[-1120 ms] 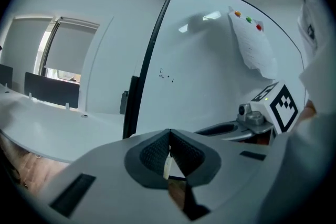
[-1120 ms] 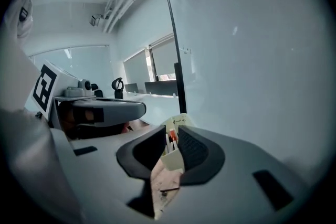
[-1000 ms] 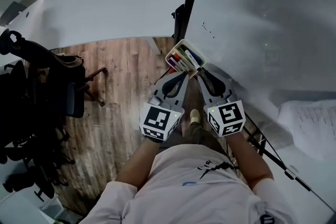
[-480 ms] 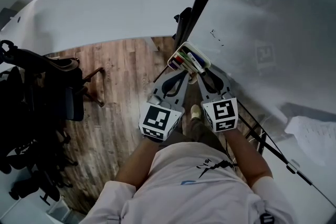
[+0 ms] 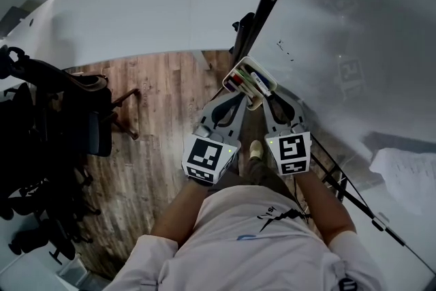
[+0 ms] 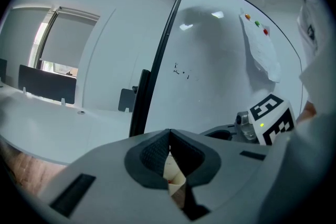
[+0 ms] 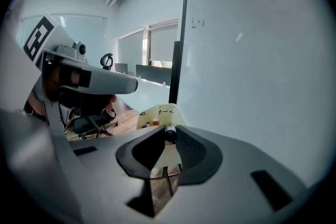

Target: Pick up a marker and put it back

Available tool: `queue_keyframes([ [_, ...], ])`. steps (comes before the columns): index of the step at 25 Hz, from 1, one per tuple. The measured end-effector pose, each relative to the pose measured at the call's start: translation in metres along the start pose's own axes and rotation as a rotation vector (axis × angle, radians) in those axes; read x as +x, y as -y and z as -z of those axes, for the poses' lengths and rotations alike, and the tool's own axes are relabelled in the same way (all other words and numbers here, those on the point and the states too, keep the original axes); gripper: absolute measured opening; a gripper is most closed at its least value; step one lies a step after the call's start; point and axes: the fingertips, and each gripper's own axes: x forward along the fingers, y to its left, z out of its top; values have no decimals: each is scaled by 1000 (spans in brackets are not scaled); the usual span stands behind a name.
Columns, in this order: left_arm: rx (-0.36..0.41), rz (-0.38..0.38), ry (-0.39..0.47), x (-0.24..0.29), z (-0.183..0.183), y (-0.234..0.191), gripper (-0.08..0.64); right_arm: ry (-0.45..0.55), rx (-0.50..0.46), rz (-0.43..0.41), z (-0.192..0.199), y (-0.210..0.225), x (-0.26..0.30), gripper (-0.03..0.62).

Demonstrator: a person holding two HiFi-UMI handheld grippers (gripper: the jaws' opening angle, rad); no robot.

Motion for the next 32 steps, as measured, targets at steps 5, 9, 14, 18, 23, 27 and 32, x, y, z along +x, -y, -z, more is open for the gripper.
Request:
queue_keyframes([
  [5,9,-6,8,-5,-4,14,11,51,-11,-10,-15,0,-18,74],
  [9,23,-11,31,-12,-15,29,11,110,-18,-34,-34,-3,-39,74],
  [14,44,-36,60,-24,-30,46,11,189,-29,-75,-58,-8,-67,74],
  [18,61,-57,85,-36,-42,62,11,243,-48,-110,-74,-13,-90,74],
  [23,69,-69,118,-45,-56,83,11,315,-62,-128,-92,-10,-119,74],
  [27,74,-79,157,-50,-71,94,11,367,-78,-144,-109,-9,-139,74],
  [32,97,-93,208,-55,-91,103,11,423,-109,-153,-129,-5,-159,74],
])
